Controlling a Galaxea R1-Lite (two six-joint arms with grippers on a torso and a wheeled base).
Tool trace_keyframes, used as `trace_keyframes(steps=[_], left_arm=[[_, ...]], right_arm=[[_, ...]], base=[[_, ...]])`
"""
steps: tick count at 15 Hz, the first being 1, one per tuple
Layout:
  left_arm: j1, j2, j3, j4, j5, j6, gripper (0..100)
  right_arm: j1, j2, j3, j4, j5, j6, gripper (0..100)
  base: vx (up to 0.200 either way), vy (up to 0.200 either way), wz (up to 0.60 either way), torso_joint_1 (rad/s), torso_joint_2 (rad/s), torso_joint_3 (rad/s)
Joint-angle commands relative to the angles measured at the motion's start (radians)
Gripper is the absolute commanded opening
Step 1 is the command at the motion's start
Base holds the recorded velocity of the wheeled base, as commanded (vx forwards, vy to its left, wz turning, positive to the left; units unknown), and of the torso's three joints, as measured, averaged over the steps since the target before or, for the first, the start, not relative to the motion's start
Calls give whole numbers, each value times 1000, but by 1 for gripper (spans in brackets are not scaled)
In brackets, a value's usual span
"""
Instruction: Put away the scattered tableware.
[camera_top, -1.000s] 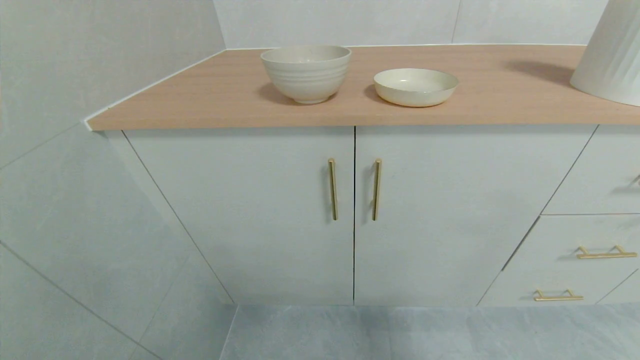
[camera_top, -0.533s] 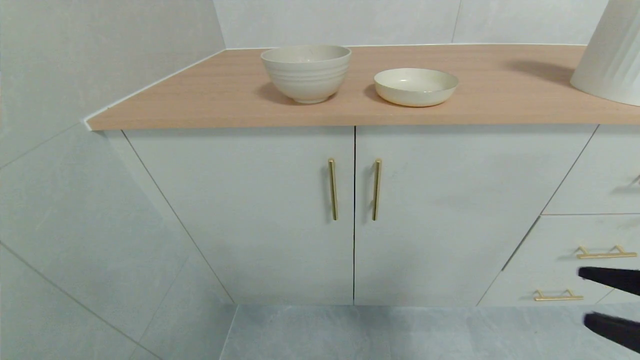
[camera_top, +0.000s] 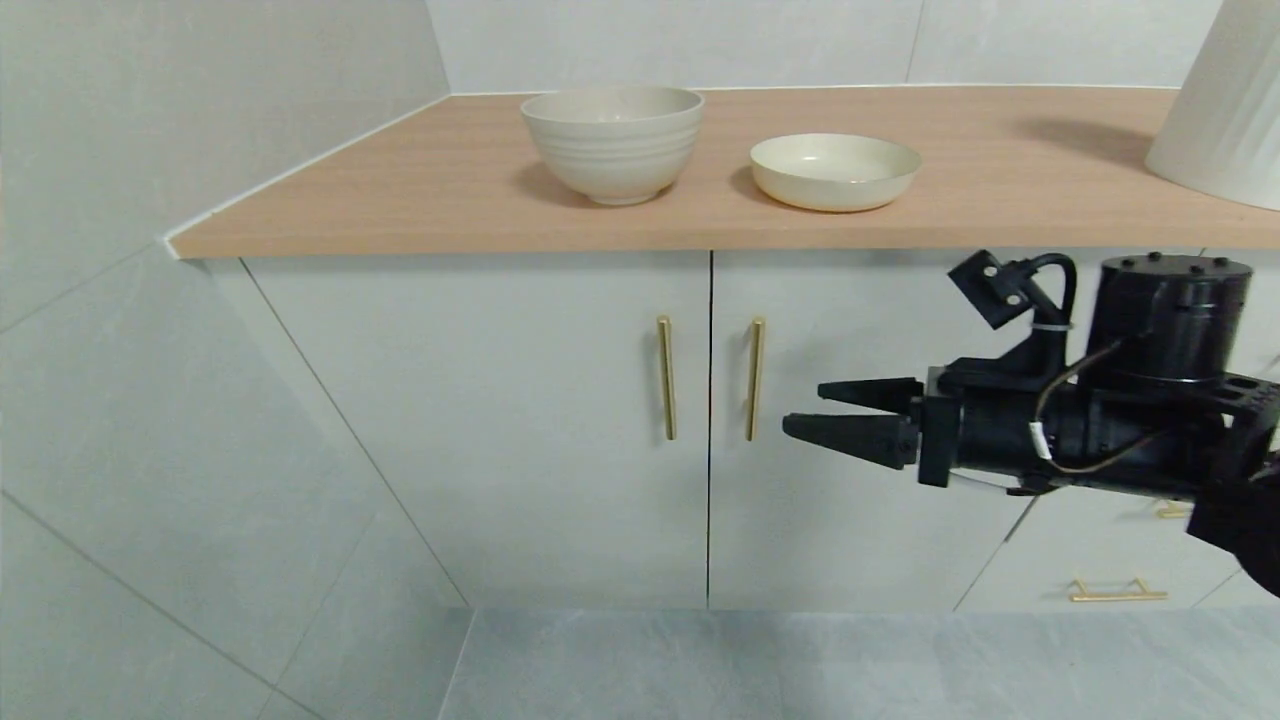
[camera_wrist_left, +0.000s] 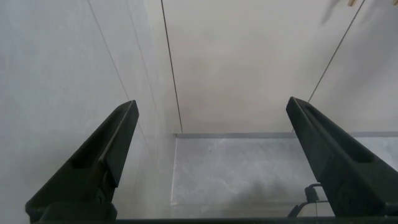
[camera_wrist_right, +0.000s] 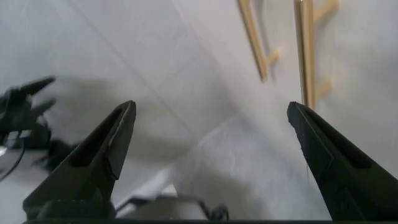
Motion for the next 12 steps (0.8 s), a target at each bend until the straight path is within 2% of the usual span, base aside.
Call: trace_keyframes(steps=[1, 6, 12], left_arm=[[0, 0, 0, 0, -1, 0, 100], [0, 0, 0, 0, 0, 0, 100], [0, 0, 0, 0, 0, 0, 100]], right_arm=[[27, 132, -95, -9, -24, 14, 100], [27, 143, -101, -20, -113, 17, 100], [29, 229, -115, -165, -184, 23, 100]], base=[[0, 0, 0, 0, 0, 0], [0, 0, 0, 0, 0, 0], [0, 0, 0, 0, 0, 0]])
